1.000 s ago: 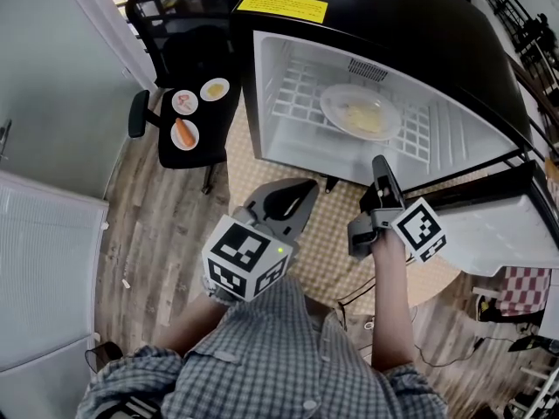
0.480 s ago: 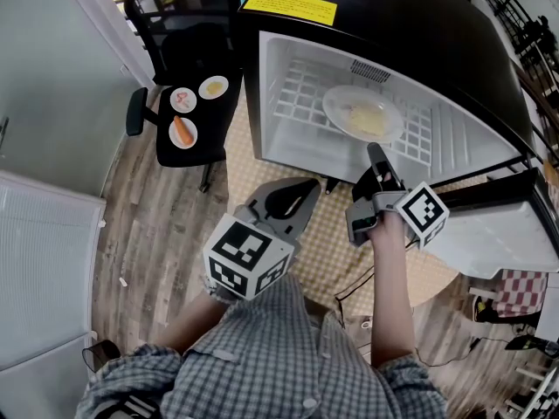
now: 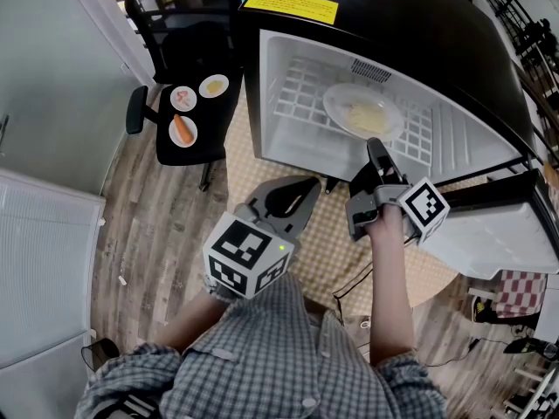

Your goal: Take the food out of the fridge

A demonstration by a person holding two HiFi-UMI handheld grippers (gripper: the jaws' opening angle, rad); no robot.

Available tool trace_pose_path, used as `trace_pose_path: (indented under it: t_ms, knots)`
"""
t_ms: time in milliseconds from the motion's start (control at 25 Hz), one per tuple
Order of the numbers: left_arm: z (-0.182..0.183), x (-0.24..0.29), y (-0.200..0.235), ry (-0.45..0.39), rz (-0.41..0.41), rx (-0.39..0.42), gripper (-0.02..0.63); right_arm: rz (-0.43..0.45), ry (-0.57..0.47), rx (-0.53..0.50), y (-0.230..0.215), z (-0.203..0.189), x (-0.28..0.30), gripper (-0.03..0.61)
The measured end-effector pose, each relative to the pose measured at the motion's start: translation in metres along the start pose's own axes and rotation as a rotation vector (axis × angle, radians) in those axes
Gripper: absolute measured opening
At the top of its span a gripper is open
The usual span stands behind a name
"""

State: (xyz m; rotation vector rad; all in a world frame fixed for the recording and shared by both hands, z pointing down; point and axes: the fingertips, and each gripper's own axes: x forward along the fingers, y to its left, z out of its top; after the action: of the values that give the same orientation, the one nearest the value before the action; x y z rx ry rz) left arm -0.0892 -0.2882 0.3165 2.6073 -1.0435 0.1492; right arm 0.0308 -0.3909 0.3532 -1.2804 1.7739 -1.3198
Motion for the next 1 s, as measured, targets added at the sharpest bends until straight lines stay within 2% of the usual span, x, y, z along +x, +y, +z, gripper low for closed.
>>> trace_pose_path:
  t_ms: [720,1000]
  knots:
    - [-0.002,0.0051,0.0025,-0.002,0.001,-0.012,0.006,0.012,-0.014,0.106,-0.0054,0.003,0.0055,0.012]
    - [-0.0029,0.0089,0.0007,-0.004,-0.019,-0.04,0.006,0.017,-0.006,0.113,-0.0028,-0.002,-0.0018,0.011]
